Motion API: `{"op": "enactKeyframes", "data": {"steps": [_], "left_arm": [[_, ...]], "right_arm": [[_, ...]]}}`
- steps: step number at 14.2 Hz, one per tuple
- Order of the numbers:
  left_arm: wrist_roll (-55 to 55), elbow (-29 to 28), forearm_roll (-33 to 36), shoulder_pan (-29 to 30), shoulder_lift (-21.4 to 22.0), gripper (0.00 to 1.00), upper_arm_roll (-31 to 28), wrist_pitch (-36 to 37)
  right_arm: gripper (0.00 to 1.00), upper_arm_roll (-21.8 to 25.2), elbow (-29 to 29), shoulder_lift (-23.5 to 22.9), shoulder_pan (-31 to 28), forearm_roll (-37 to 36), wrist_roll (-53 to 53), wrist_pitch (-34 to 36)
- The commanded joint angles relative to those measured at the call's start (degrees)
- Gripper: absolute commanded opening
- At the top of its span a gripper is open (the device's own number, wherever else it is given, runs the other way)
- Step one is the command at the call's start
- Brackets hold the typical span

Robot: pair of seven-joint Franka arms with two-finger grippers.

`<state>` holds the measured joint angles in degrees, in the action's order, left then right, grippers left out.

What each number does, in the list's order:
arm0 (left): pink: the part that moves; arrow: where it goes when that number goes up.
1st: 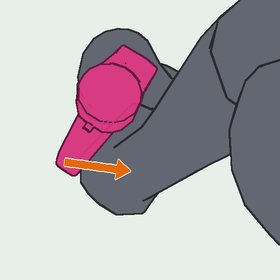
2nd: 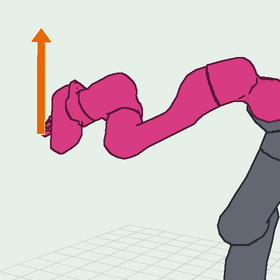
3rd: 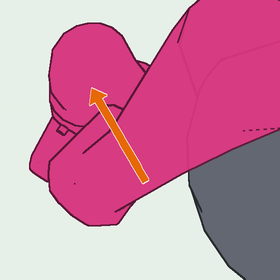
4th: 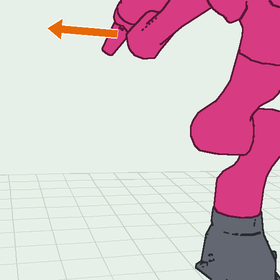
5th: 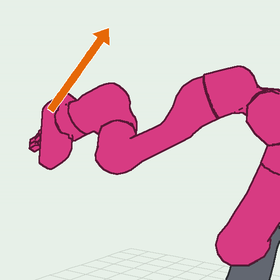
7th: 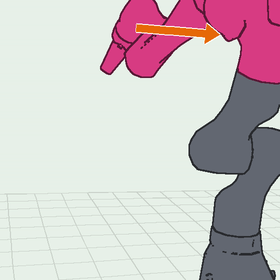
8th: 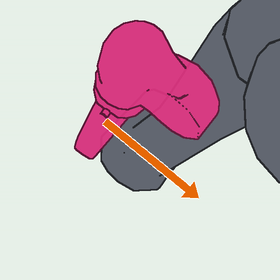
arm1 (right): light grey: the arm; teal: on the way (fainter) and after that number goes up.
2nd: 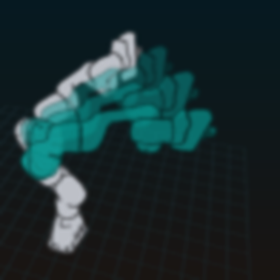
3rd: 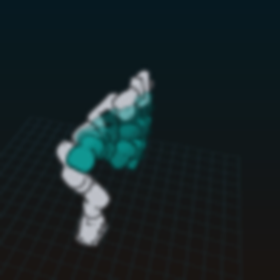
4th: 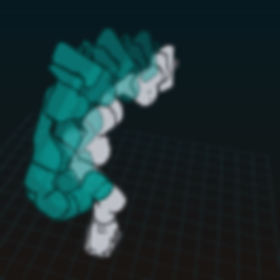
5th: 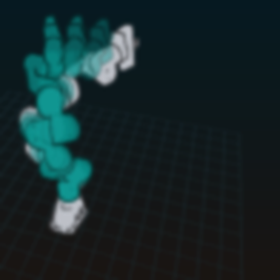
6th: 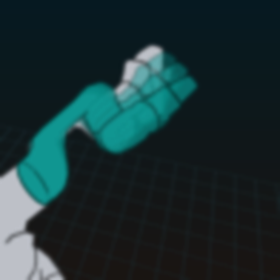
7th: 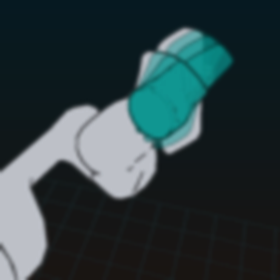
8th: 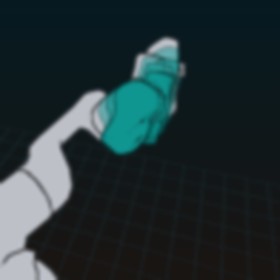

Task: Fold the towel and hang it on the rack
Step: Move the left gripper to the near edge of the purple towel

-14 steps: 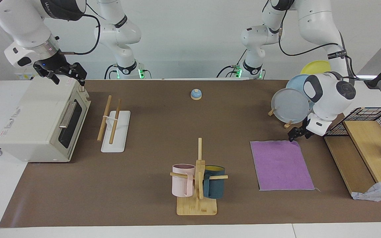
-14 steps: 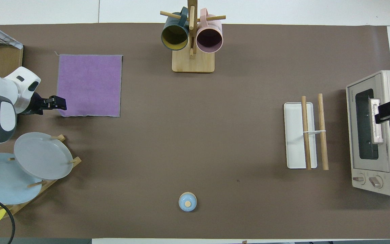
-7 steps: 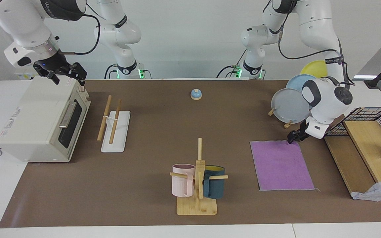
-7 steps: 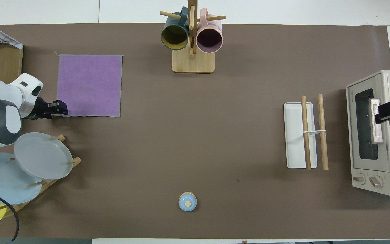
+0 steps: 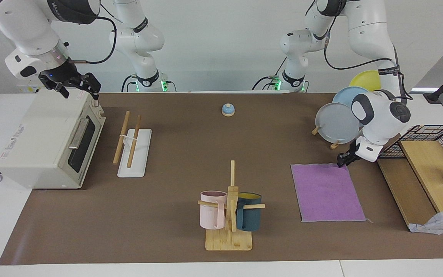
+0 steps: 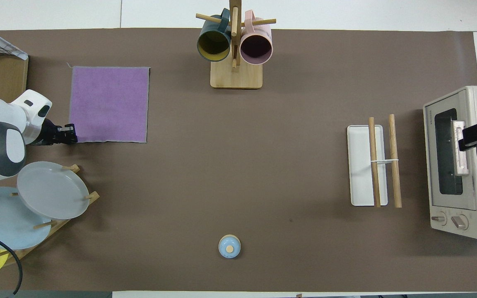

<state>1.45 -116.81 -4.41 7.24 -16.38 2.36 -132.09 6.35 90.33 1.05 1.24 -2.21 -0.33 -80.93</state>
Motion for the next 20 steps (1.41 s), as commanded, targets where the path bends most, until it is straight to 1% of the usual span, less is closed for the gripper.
{"op": "enactKeyframes", "data": {"steps": [1, 8, 12, 13, 15, 16, 18, 20], "left_arm": [[-1.1, -0.3, -0.5, 0.5, 0.2, 0.0, 0.2, -1.1], [-1.7, 1.1, 0.1, -0.4, 0.6, 0.0, 0.1, -0.9], [-10.2, 1.5, 1.1, -0.6, 2.7, 0.0, 0.1, -0.6], [-11.3, 2.1, 3.8, -1.6, 3.4, 0.0, 0.2, 0.2], [-11.4, 3.8, 12.8, -5.6, 4.2, 0.0, 0.2, 2.5], [-11.4, 4.8, 15.4, -7.5, 4.8, 0.0, 0.3, 5.0], [-11.0, 6.0, 17.2, -12.8, 5.8, 0.0, 0.3, 8.7], [-8.3, 5.3, 17.3, -18.9, 6.4, 0.0, 0.1, 9.2]], "right_arm": [[1.0, -0.3, 0.9, 0.8, -0.6, 0.7, -1.2, -0.5], [1.0, -0.3, 0.9, 0.8, -0.6, 0.7, -1.1, -0.5], [1.0, -0.3, 0.9, 0.8, -0.6, 0.7, -1.2, -0.5], [1.0, -0.3, 0.9, 0.8, -0.6, 0.7, -1.2, -0.5], [1.0, -0.3, 0.9, 0.8, -0.6, 0.7, -1.2, -0.5], [1.0, -0.3, 0.9, 0.8, -0.6, 0.7, -1.2, -0.5], [1.0, -0.3, 0.9, 0.8, -0.6, 0.7, -1.2, -0.5], [1.0, -0.3, 0.9, 0.8, -0.6, 0.7, -1.2, -0.5]]}}
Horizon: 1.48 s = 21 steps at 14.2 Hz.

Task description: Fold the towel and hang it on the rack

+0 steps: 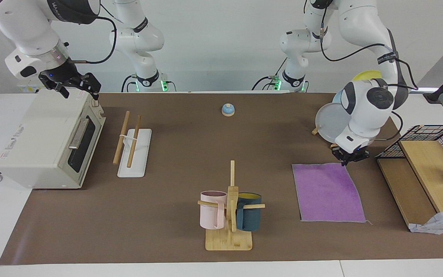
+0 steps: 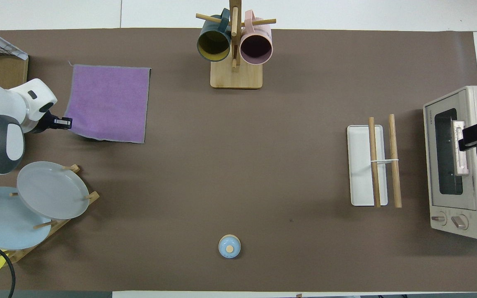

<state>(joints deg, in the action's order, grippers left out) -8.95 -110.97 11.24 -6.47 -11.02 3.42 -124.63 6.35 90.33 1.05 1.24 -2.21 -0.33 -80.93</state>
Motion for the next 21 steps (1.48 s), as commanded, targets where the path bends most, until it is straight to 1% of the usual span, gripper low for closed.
{"op": "enactKeyframes", "data": {"steps": [1, 3, 4, 5, 6, 8, 9, 14, 15, 16, 17, 19, 21], "left_arm": [[2.9, -1.1, 2.4, -7.0, 1.3, 0.0, -0.9, 1.7], [7.3, -3.6, 3.9, -11.0, 1.4, 0.0, -0.9, 1.1], [10.0, -5.5, 5.8, -11.9, 1.4, 0.0, -0.8, 0.0], [12.4, -7.7, 7.3, -12.8, 1.4, 0.0, -0.8, -2.8], [14.3, -9.2, 7.4, -13.5, 1.3, 0.0, -0.8, -4.2], [15.6, -9.5, 7.4, -13.5, 1.3, 0.0, -0.6, -4.3], [15.7, -9.4, 7.4, -13.4, 1.3, 0.99, -0.5, -4.5], [15.5, -8.3, 6.7, -12.5, 1.8, 1.0, -0.5, -3.7], [15.1, -7.6, 5.4, -11.0, 1.7, 1.0, -0.6, -3.9], [14.8, -6.6, 2.8, -9.1, 1.3, 1.0, -0.5, -4.4], [12.7, -5.8, -1.9, -7.6, 0.8, 1.0, -0.5, -5.1], [6.3, -6.2, -11.5, -4.4, 0.4, 1.0, -0.6, -10.3], [1.5, -5.8, -17.4, -0.5, -0.7, 1.0, -0.5, -11.2]], "right_arm": [[1.0, -0.3, 0.9, 0.8, -0.6, 0.7, -1.2, -0.5], [1.0, -0.3, 0.9, 0.8, -0.6, 0.7, -1.2, -0.5], [1.0, -0.3, 0.9, 0.8, -0.6, 0.7, -1.2, -0.5], [1.0, -0.3, 0.9, 0.8, -0.6, 0.7, -1.1, -0.5], [1.0, -0.3, 0.9, 0.8, -0.6, 0.7, -1.2, -0.5], [1.0, -0.3, 0.9, 0.8, -0.6, 0.7, -1.2, -0.5], [1.0, -0.3, 0.9, 0.8, -0.6, 0.7, -1.2, -0.5], [1.0, -0.3, 0.9, 0.8, -0.6, 0.7, -1.1, -0.5], [1.0, -0.3, 0.9, 0.8, -0.6, 0.7, -1.2, -0.5], [1.0, -0.3, 0.9, 0.8, -0.6, 0.7, -1.2, -0.5], [1.0, -0.3, 0.9, 0.8, -0.6, 0.7, -1.2, -0.5], [1.0, -0.3, 0.9, 0.8, -0.6, 0.8, -1.2, -0.5], [1.0, -0.3, 0.9, 0.8, -0.6, 0.7, -1.2, -0.5]]}}
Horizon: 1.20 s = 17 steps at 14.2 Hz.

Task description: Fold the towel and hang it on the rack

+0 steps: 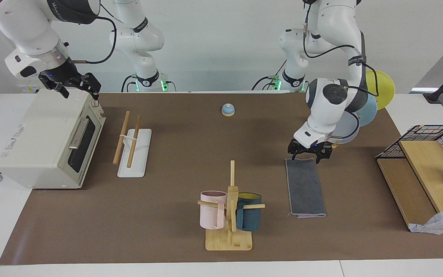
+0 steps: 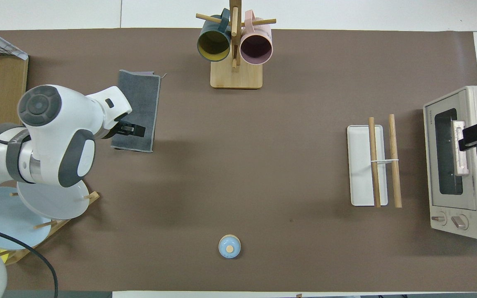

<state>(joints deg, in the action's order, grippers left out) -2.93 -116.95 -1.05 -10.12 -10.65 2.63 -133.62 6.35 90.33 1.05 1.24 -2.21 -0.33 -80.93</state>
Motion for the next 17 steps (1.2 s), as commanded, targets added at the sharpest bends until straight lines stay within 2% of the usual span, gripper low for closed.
{"op": "enactKeyframes", "data": {"steps": [1, 3, 6, 12, 13, 17], "left_arm": [[-7.9, 0.3, -9.6, 4.4, -1.5, 1.0, 0.3, -2.8], [-14.3, 0.3, -15.3, 6.3, -3.6, 1.0, 0.3, -4.7], [-15.4, 2.2, -20.4, 7.4, -7.8, 1.0, 0.4, -4.5], [-17.0, 1.5, -22.8, 7.2, -8.2, 0.99, 0.8, -3.3], [-17.0, 1.5, -22.8, 7.1, -8.3, 0.96, 0.9, -3.3], [-17.4, 0.8, -22.8, 7.0, -8.2, 0.72, 0.7, -2.4]], "right_arm": [[1.0, -0.3, 0.9, 0.8, -0.6, 0.8, -1.2, -0.5], [1.0, -0.4, 0.9, 0.8, -0.3, 0.7, -1.2, -0.5], [1.0, -0.3, 0.9, 0.8, -0.4, 0.7, -1.2, -0.5], [1.0, -0.3, 0.9, 0.8, -0.4, 0.7, -1.2, -0.5], [1.0, -0.3, 0.9, 0.8, -0.5, 0.7, -1.2, -0.5], [1.0, -0.3, 0.9, 0.8, -0.4, 0.7, -1.2, -0.5]]}}
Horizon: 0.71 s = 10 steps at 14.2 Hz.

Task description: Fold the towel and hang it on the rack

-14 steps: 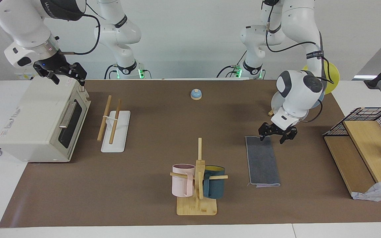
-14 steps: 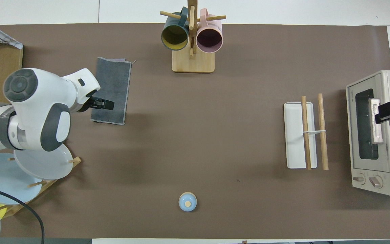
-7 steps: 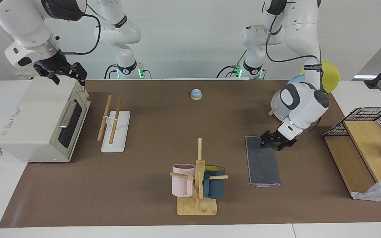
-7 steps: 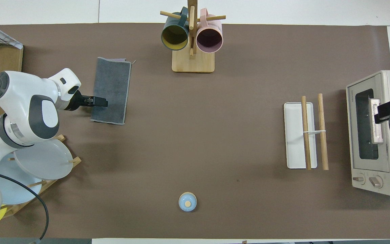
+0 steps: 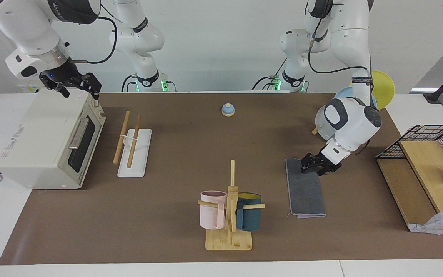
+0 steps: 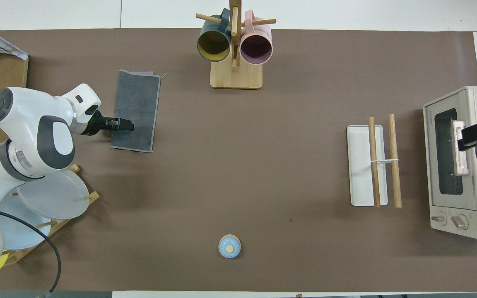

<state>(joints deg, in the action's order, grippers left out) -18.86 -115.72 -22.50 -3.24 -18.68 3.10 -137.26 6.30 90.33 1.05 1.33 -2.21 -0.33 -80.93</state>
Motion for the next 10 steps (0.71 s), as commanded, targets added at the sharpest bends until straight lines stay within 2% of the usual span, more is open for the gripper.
{"op": "enactKeyframes", "data": {"steps": [1, 3, 6, 9, 10], "left_arm": [[-1.4, -0.5, -1.3, 0.0, -0.2, 0.64, 0.2, 1.4], [-1.4, -0.8, -1.3, -0.1, -0.1, 0.5, 0.1, 1.4], [-2.1, -1.3, -1.2, -0.1, 0.0, 0.5, 0.1, 1.3], [-2.3, -1.3, -1.1, 0.0, 0.0, 0.19, 0.0, 1.3], [-2.2, -1.2, -1.0, 0.1, 0.0, 0.0, -0.1, 1.3]], "right_arm": [[1.0, -0.2, 0.9, 0.8, -0.4, 0.7, -1.1, -0.5], [1.0, -0.2, 0.9, 0.8, -0.5, 0.7, -1.2, -0.5], [1.0, -0.2, 0.9, 0.8, -0.5, 0.7, -1.2, -0.5], [1.0, -0.2, 0.9, 0.8, -0.5, 0.7, -1.2, -0.5], [1.0, -0.2, 0.9, 0.8, -0.4, 0.7, -1.2, -0.5]]}}
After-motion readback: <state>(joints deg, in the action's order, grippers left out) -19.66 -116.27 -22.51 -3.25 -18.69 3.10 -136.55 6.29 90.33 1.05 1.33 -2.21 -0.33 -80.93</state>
